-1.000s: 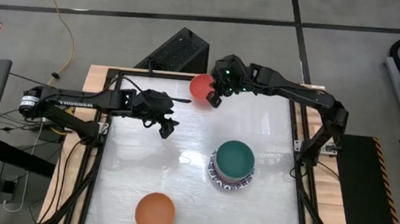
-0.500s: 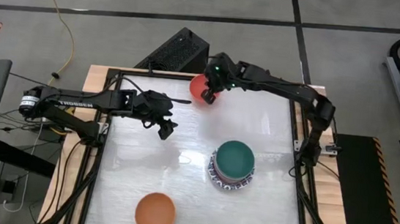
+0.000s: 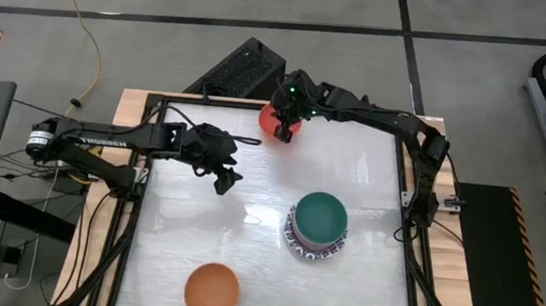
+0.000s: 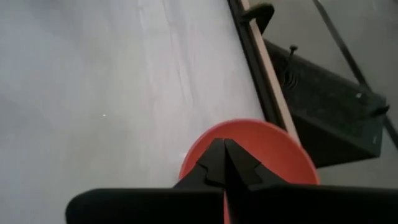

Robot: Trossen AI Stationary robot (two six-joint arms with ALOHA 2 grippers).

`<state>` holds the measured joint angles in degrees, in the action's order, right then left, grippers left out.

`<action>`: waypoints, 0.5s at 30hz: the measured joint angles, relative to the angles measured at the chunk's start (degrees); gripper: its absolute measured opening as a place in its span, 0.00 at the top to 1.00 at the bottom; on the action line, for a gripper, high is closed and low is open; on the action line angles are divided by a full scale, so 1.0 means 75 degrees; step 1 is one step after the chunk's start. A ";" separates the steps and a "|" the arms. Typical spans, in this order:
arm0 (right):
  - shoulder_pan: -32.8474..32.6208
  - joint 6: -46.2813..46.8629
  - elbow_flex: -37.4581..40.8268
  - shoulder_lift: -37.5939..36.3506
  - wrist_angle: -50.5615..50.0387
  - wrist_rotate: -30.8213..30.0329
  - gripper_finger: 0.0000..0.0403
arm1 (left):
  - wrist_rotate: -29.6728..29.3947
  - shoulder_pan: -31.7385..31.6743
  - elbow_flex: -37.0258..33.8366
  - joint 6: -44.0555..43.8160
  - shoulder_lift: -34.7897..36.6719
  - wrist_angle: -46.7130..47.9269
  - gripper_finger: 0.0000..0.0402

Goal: Nest bowls inside each other by size order
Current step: Stack the orange bowl into the green bowl

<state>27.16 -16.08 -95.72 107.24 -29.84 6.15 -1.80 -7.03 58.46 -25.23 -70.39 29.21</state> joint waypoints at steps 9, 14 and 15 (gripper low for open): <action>0.0189 -0.0481 0.0058 0.0197 0.0126 0.0406 0.89 | 0.0000 0.0000 0.0000 0.0002 0.0000 -0.0020 0.37; 0.0157 -0.1347 0.0055 0.0455 -0.0392 0.0591 0.78 | 0.0041 0.0000 0.0000 -0.0004 0.0000 -0.0020 0.37; 0.0154 -0.1489 0.0052 0.0485 -0.0515 0.0624 0.75 | 0.0061 0.0000 0.0000 -0.0001 0.0000 -0.0021 0.37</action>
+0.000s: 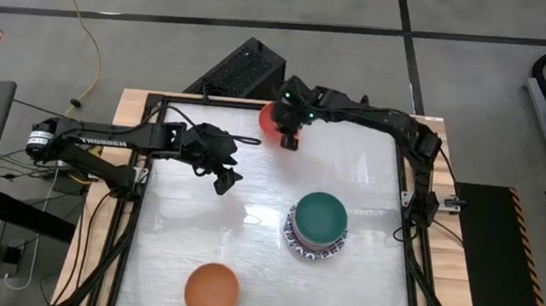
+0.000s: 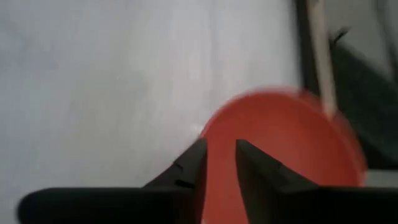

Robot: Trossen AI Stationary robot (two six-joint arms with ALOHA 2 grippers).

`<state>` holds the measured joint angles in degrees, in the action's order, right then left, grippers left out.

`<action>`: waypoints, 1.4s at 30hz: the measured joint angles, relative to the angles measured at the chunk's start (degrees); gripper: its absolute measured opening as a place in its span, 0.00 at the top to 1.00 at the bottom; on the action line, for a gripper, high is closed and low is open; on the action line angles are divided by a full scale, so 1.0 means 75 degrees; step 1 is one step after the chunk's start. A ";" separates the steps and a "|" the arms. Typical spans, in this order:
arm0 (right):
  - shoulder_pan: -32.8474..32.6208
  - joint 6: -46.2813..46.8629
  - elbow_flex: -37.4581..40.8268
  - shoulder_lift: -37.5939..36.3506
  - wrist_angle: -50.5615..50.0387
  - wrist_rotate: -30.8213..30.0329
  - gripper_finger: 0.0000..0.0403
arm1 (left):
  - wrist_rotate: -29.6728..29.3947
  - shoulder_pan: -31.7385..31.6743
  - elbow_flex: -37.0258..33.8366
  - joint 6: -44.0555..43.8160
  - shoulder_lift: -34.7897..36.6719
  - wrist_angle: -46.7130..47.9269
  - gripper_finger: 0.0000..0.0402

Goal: Nest bowls inside each other by size order
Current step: Stack the orange bowl into the green bowl

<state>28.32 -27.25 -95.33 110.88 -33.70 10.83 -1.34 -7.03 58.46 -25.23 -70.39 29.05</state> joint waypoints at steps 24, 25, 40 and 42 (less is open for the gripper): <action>-0.0004 -0.1838 0.0065 0.0133 -0.1169 -0.0510 0.40 | -0.0083 0.0000 -0.0003 0.0076 0.0000 -0.0034 0.37; 0.0006 -0.1838 0.0134 0.0133 -0.1144 -0.0513 0.40 | -0.0104 0.0000 -0.0003 0.0076 0.0000 -0.0034 0.37; 0.0131 -0.2428 0.1043 0.0133 0.0096 -0.1289 0.40 | -0.0128 0.0000 -0.0006 -0.0080 0.0000 -0.0031 0.37; 0.0131 -0.2538 0.1043 0.0133 0.0130 -0.1283 0.41 | -0.0131 0.0000 -0.0006 -0.0117 0.0000 -0.0031 0.37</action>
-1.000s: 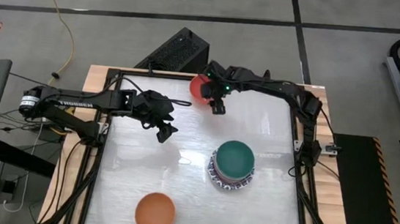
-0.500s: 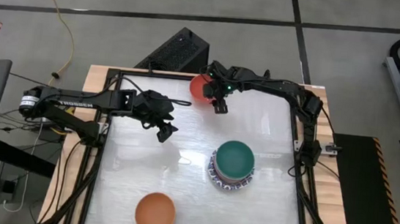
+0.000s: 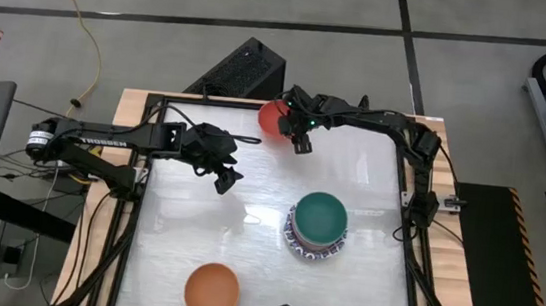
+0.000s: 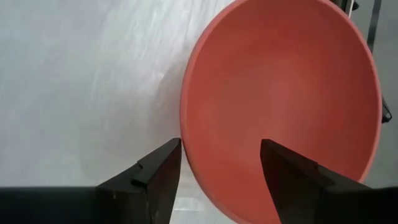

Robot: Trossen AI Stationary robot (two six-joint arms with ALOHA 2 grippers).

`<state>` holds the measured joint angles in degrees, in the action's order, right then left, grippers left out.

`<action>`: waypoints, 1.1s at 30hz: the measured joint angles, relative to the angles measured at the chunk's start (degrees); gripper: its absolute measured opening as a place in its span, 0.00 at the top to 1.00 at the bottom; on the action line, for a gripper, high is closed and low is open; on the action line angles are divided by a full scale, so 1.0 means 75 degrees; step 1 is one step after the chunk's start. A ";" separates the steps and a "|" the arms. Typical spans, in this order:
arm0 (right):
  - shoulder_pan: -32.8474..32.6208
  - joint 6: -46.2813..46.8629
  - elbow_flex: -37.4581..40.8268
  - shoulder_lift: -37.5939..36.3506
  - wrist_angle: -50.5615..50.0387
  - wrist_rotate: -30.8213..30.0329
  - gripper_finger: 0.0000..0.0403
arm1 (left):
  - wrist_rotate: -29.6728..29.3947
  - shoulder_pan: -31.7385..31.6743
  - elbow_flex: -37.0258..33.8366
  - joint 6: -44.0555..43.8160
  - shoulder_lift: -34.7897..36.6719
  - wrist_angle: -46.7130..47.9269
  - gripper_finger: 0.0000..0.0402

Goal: Nest bowls inside each other by size order
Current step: Stack the orange bowl into the green bowl

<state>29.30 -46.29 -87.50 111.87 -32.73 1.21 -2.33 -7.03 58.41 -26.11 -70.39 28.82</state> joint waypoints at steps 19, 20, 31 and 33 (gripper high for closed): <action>-0.0089 -0.0438 0.0239 0.0610 0.0014 -0.0568 0.54 | -0.0145 0.0000 0.0000 -0.0038 0.0000 0.0016 0.37; -0.0090 -0.0443 0.0248 0.0621 -0.0005 -0.0657 0.57 | -0.0144 -0.0003 0.0000 -0.0040 0.0000 0.0024 0.37; -0.0099 -0.0582 0.0128 0.0606 -0.0471 -0.0957 0.93 | -0.0157 -0.0003 0.0000 -0.0007 0.0000 0.0032 0.37; -0.0099 -0.0606 -0.0021 0.0606 -0.0791 -0.0825 0.97 | -0.0190 -0.0003 0.0000 0.0072 0.0000 0.0032 0.37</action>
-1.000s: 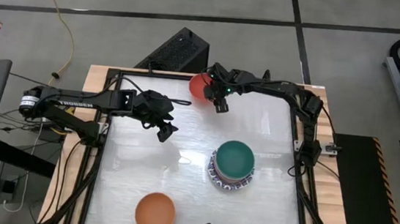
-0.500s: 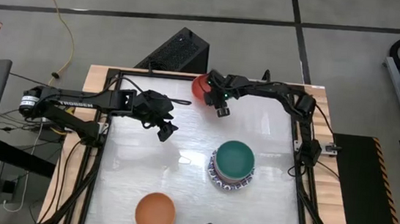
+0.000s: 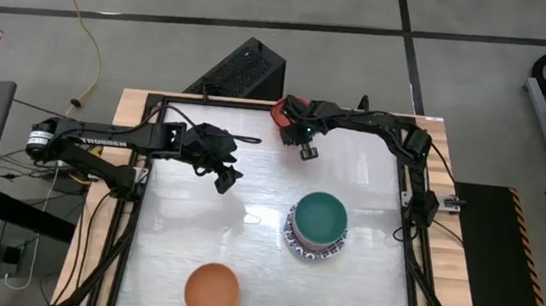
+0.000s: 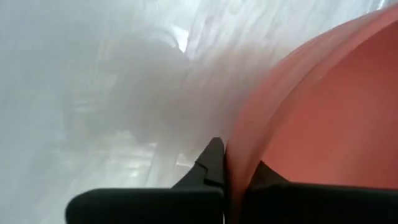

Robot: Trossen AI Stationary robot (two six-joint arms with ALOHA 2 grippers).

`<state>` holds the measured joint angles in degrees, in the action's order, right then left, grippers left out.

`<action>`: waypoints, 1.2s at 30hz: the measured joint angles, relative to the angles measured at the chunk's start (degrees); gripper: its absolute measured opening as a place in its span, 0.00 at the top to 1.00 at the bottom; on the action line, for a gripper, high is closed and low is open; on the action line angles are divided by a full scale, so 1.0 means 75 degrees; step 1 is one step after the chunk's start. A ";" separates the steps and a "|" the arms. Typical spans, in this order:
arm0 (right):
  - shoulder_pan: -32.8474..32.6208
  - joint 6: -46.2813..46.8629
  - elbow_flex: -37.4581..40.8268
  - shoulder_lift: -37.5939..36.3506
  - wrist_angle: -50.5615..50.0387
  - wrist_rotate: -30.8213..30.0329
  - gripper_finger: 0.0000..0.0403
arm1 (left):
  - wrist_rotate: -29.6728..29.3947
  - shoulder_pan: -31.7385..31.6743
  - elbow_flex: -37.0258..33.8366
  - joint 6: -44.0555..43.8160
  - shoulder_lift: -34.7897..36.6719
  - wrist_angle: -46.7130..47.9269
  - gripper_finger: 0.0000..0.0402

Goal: Nest bowls inside each other by size order
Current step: Stack the orange bowl into the green bowl

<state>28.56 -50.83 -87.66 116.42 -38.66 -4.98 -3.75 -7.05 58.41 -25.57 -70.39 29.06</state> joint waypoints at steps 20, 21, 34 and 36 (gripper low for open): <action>0.0115 -0.0034 -0.1857 -0.0003 -0.1860 -0.0288 0.97 | -0.0017 0.0000 0.0000 0.0062 0.0000 0.0000 0.37; 0.0129 -0.0034 -0.1984 -0.0003 -0.2000 -0.0340 0.97 | -0.0017 0.0000 0.0000 0.0065 0.0000 0.0000 0.37; 0.0140 -0.0030 -0.3718 -0.0009 -0.3735 -0.0374 0.97 | -0.0014 0.0000 0.0000 0.0191 0.0000 -0.0003 0.37; 0.0099 -0.0020 -0.3997 -0.0013 -0.3872 -0.0382 0.97 | -0.0012 0.0000 0.0000 0.0284 0.0000 -0.0002 0.37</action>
<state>29.30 -50.98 -117.63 116.32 -67.69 -7.85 -3.85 -7.05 58.41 -23.44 -70.39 29.04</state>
